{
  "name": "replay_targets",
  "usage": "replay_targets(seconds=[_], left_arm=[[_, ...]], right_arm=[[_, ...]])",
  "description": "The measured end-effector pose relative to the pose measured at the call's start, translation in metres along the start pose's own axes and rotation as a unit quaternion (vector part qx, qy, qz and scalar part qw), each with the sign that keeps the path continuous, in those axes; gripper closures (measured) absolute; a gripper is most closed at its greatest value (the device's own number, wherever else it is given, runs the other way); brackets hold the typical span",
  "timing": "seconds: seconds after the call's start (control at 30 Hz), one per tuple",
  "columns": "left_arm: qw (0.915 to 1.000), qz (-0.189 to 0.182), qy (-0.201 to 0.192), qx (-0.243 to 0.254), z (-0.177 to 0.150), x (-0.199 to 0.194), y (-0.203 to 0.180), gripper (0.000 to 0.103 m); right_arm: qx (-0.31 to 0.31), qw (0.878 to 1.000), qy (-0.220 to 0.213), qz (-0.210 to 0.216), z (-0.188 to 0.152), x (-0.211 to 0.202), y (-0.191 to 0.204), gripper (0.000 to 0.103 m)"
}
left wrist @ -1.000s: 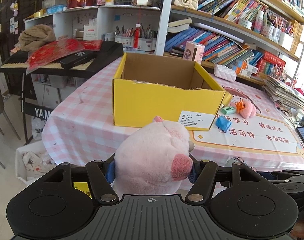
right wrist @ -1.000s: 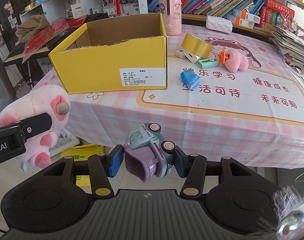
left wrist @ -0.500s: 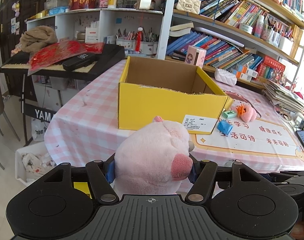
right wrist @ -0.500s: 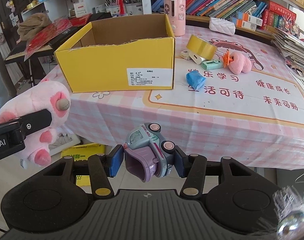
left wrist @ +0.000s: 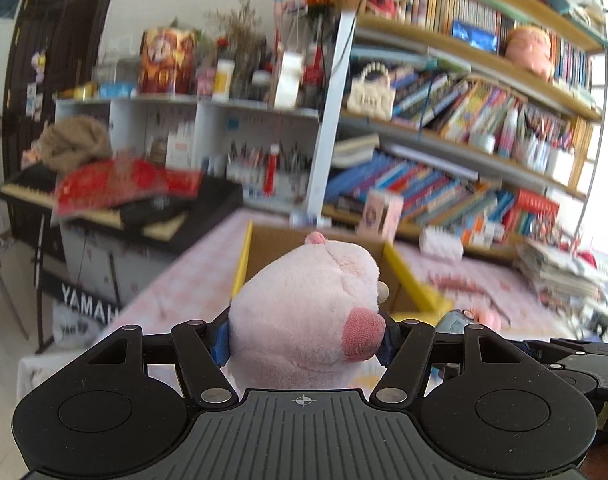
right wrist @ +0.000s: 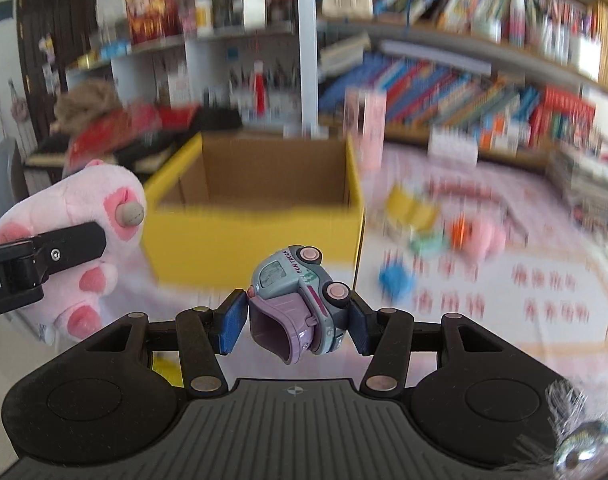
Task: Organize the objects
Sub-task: 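Carry the pig and toy car with both tools over the yellow box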
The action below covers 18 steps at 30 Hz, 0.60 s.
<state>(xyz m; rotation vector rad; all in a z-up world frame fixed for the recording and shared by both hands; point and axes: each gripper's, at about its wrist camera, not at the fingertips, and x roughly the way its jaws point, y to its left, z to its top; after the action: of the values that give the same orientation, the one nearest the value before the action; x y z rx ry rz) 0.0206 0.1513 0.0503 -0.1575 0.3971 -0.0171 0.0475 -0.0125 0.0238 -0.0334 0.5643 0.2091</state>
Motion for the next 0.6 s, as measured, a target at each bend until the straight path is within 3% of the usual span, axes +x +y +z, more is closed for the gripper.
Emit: replay_targets(seconds=[0.23,0.6], left_arm=[[0.9997,0.010,-0.024,0.002,0.030,0.035,-0.003,0.039],[0.9994,0.031,0.016,0.000,0.034,0.108,-0.009,0.039]], right_arm=[[-0.008,0.999,-0.045,0.002,0.051,0.029,-0.004,0.053],[-0.035,0.999,-0.012,0.013,0.075,0.104,-0.018,0.053]])
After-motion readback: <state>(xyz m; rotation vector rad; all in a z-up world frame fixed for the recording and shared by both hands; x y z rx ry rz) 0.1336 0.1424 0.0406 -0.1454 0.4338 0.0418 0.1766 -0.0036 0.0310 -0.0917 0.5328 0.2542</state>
